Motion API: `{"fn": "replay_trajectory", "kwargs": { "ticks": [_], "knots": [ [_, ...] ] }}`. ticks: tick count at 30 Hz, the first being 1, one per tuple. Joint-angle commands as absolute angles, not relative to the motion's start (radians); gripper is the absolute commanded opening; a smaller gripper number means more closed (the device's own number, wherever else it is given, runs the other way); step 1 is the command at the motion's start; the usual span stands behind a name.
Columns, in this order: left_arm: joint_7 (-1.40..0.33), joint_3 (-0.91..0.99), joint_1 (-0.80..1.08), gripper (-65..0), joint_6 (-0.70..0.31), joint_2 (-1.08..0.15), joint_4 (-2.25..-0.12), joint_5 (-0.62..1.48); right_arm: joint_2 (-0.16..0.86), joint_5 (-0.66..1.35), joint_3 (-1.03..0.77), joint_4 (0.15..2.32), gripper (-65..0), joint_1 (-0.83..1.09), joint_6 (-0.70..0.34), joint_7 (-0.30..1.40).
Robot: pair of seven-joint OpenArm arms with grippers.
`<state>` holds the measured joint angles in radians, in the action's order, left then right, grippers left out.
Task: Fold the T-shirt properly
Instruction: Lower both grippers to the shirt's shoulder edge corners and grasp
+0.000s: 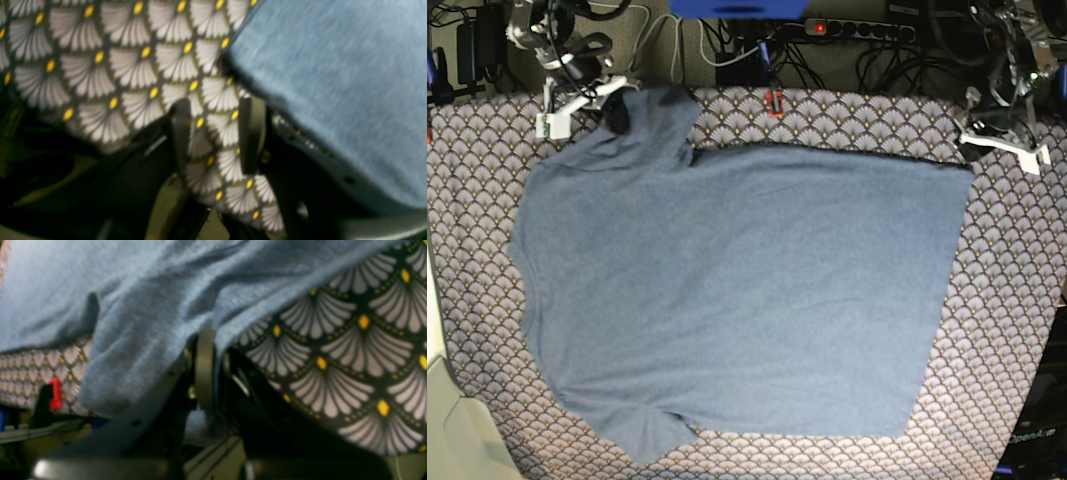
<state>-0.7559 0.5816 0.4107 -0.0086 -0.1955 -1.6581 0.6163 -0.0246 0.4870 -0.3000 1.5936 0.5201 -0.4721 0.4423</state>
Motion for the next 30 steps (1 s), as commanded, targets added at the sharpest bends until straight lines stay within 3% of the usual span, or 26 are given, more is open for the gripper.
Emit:
{"fn": "replay_trajectory", "kwargs": {
  "ticks": [1,10,16,30],
  "knots": [
    [-0.742,0.588,0.4,-41.2,-0.013,-0.203,-1.666,0.624,-0.03,0.395,-0.291,1.56,-65.0,0.538,-0.449,0.59],
    [-0.737,0.588,0.302,-41.2,-0.013,-0.188,-1.6,0.63,-0.018,0.392,-0.291,1.552,-65.0,0.518,-0.449,0.591],
    [-0.611,0.581,0.298,-41.2,-0.013,-0.136,-1.593,0.622,-0.015,0.392,-0.291,1.552,-65.0,0.516,-0.449,0.595],
    [-0.601,0.582,0.257,-42.1,-0.013,-0.122,-1.417,0.631,0.013,0.392,-0.291,1.55,-65.0,0.515,-0.449,0.596]
  ]
}}
